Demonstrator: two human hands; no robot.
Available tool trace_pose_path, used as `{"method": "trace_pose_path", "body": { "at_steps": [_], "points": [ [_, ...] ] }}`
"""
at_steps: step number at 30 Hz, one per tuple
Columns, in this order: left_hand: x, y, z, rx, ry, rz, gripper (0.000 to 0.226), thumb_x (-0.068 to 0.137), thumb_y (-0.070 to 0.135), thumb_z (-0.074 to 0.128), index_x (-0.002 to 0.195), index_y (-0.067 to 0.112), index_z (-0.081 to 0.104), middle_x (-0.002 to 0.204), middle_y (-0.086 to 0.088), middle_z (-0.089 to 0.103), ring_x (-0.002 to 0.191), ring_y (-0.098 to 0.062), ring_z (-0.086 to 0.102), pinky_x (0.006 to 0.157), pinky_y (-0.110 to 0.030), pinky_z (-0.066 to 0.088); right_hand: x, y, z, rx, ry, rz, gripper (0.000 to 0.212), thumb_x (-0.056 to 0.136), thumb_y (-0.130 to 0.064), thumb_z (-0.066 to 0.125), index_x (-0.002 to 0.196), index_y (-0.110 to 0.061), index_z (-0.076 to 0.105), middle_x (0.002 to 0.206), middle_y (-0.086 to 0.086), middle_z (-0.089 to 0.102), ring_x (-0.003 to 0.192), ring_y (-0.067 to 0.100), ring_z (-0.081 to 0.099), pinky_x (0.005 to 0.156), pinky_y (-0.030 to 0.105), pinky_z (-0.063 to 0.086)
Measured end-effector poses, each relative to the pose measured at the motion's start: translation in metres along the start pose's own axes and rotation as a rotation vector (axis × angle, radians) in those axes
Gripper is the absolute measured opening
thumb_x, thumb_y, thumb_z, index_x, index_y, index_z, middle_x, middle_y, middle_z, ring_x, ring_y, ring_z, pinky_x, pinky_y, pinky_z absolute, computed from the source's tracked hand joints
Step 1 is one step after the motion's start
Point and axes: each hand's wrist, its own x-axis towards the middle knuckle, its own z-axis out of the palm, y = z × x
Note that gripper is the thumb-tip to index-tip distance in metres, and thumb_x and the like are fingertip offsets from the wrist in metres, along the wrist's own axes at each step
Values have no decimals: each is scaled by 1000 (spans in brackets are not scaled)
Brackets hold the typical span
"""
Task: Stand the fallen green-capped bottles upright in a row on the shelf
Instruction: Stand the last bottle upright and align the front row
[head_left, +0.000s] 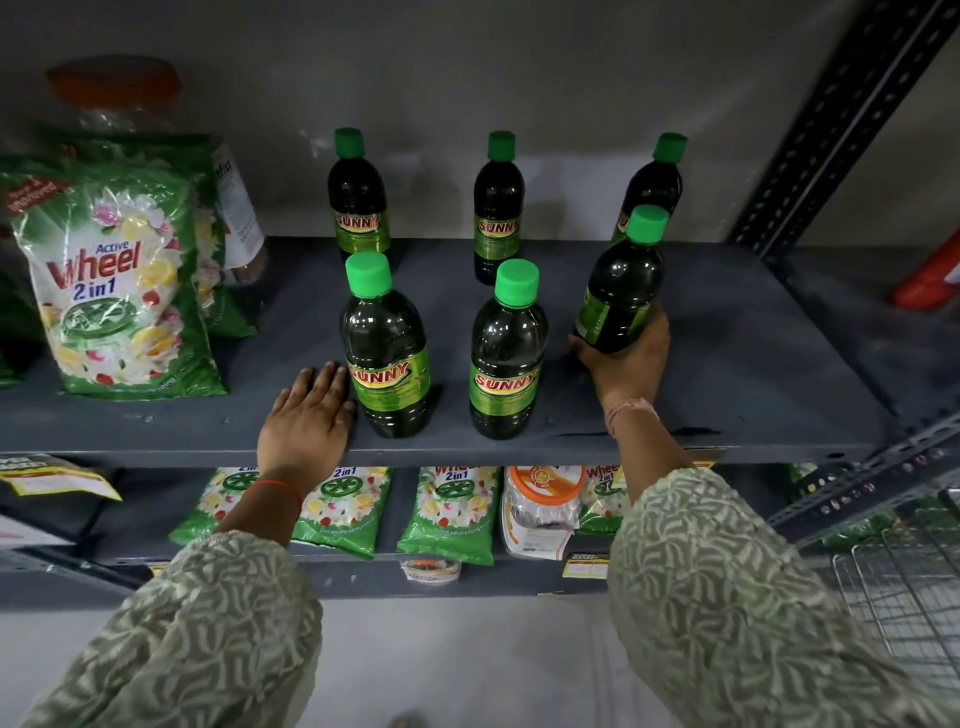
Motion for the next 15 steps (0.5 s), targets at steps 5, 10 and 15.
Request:
{"method": "trace_pose_path", "body": {
  "at_steps": [5, 10, 15],
  "points": [
    [-1, 1, -1, -8, 5, -2, 50, 96, 29, 27, 143, 18, 16, 156, -2, 14, 145, -21, 9, 119, -38, 9, 9, 12, -21, 161, -211, 118, 67, 70, -1, 72, 126, -9, 36, 119, 13, 58, 106, 22, 56, 86, 26, 42],
    [-1, 0, 0, -3, 3, 6, 50, 96, 29, 26, 143, 17, 16, 156, -2, 14, 145, -21, 9, 119, -38, 9, 10, 7, -16, 31, -170, 103, 110, 42, -41, 87, 133, -14, 32, 136, 10, 45, 124, 25, 45, 104, 40, 39],
    [-2, 0, -1, -12, 7, 9, 50, 96, 29, 26, 143, 18, 16, 156, -2, 15, 145, -21, 9, 119, -37, 9, 7, 3, -18, 78, -173, 122, 69, 59, -8, 83, 115, 0, 43, 112, 11, 55, 103, 22, 53, 79, 22, 42]
  ]
}}
